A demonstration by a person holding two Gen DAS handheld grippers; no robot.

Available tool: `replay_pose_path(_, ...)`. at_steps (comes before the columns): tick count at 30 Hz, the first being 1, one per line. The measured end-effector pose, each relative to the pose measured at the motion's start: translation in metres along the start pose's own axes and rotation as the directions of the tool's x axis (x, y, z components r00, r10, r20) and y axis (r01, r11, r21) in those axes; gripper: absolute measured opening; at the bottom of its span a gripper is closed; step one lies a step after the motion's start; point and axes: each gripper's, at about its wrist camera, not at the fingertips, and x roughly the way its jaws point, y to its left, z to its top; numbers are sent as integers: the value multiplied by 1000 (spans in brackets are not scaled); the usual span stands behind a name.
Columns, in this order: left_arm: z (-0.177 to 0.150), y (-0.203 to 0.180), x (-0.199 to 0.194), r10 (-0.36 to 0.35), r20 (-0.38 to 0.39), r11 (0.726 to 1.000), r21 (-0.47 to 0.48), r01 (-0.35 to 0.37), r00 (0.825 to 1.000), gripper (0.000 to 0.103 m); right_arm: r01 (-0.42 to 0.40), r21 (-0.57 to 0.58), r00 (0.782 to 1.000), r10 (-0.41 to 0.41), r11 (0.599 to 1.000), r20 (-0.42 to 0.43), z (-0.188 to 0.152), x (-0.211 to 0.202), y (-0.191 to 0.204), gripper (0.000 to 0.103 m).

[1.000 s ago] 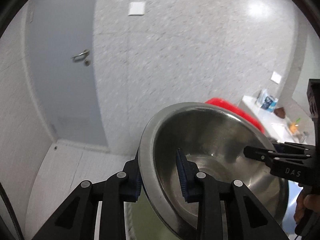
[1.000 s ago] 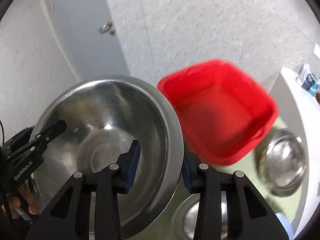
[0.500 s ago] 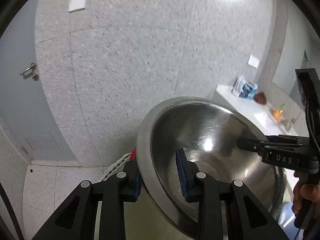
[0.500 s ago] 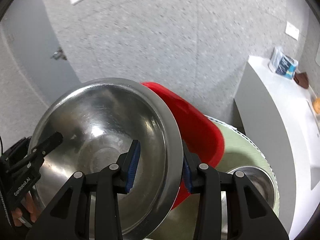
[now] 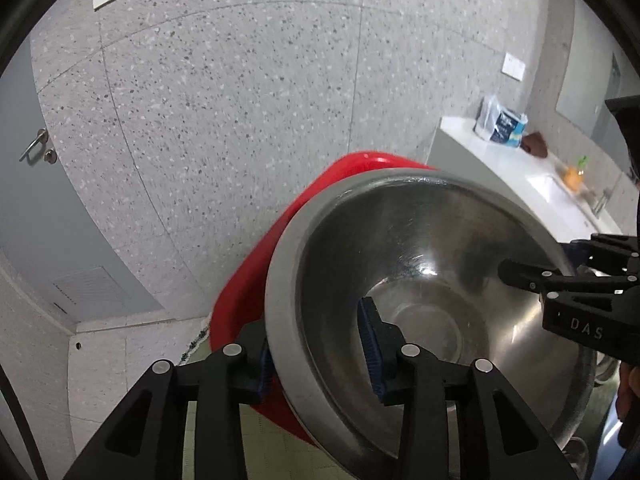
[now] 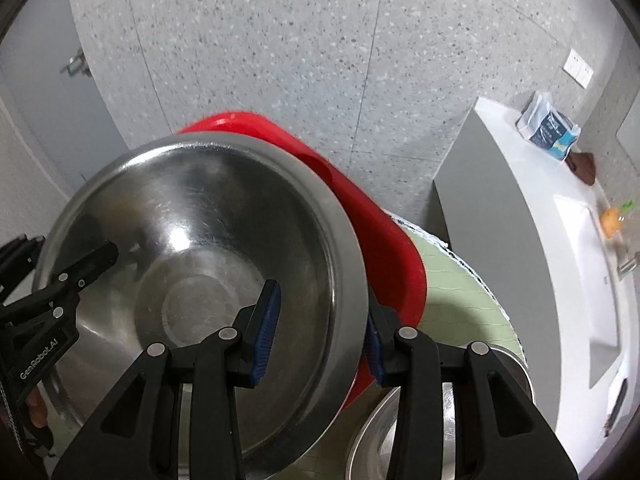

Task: Organize plates and bowls
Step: 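Lower the steel bowl into the red basin and open both tools, then grasp the light blue square plate edge with both tools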

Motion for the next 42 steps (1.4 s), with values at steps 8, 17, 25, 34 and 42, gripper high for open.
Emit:
replay_pose_path(8,-4,-17,7,25,9,999,31,-25,1000,75,3,-50,1000,-3,999,5,-5,2,7,74)
replay_pose_path(17,-20,-37,-44,59,97,998,2,-59,994,93,-67,1,995,66,998,75,-21,-46,-8,78)
replay_pose_path(25,-76,-89,-138,81,228,997,-17,-79,970,102,-92,44,976,81,995,203,-61,-131,-50,86)
replay_pose_path(34,-182,-169,-233,46,259,998,28,-55,965,102,-83,120,956,46,989,289,-151,-200,-105,91)
replay_pose_path(42,-265,-234,-274,32,176,992,114,-53,984,102,-81,215,970,27,973,242,-239,-209,-141,92)
